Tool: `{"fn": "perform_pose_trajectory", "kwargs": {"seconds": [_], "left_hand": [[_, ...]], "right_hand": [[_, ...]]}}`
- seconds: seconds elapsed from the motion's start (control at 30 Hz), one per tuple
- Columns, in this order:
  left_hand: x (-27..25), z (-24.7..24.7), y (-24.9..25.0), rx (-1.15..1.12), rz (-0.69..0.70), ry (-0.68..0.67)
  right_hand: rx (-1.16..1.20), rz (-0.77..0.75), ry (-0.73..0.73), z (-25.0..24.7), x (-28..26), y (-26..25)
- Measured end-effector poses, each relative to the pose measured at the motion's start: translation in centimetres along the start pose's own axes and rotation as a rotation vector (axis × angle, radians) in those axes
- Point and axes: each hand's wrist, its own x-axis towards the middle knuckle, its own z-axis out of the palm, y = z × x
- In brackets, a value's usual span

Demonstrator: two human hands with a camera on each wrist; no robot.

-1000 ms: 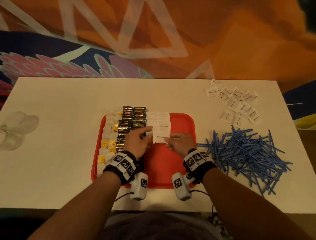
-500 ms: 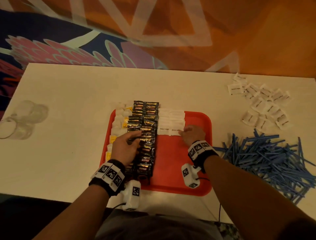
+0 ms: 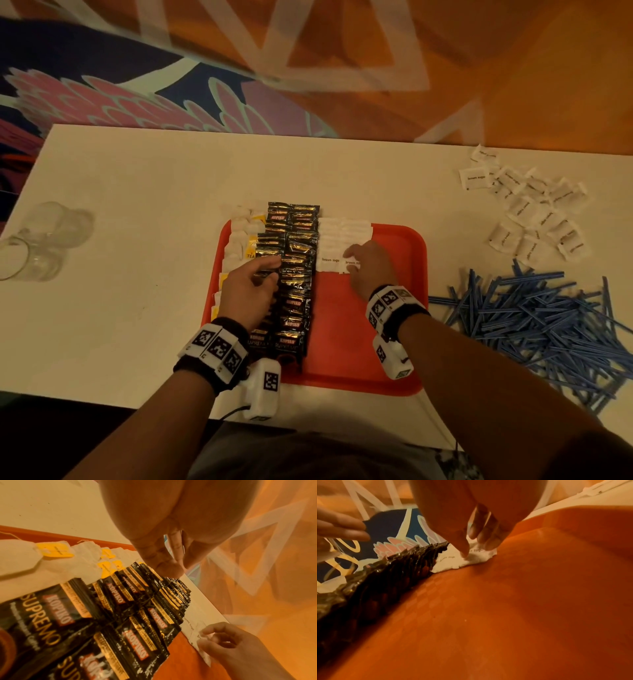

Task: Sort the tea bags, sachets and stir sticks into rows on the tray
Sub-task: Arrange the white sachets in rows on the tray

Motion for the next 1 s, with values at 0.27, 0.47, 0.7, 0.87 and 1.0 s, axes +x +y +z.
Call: {"fn": "perform_pose_trajectory", "kwargs": {"seconds": [0.27, 0.47, 0.7, 0.87, 1.0], "left_hand": [[-0.2, 0.0, 0.4, 0.009, 0.007, -0.007], [-0.1, 2.6, 2.2, 0.053, 0.057, -0.082], [-0.4, 11.4, 7.0, 0.312, 0.267, -0.319], [-0.2, 20.4, 11.9, 0.625, 0.454, -0.518], [0.7, 28.2, 15.5, 0.826, 0.521, -0.622]], "right_hand": [[0.04, 0.047, 0.034, -0.3, -0.5, 0.2], [0.165, 0.104, 0.082, -2.0, -3.0, 1.5], [0.286, 0.237, 0.192, -5.1, -8.2, 6.9], [0.396, 0.356, 0.236, -7.0, -11.6, 12.0], [0.368, 0.394, 0.219, -8.3, -13.7, 15.8]]}}
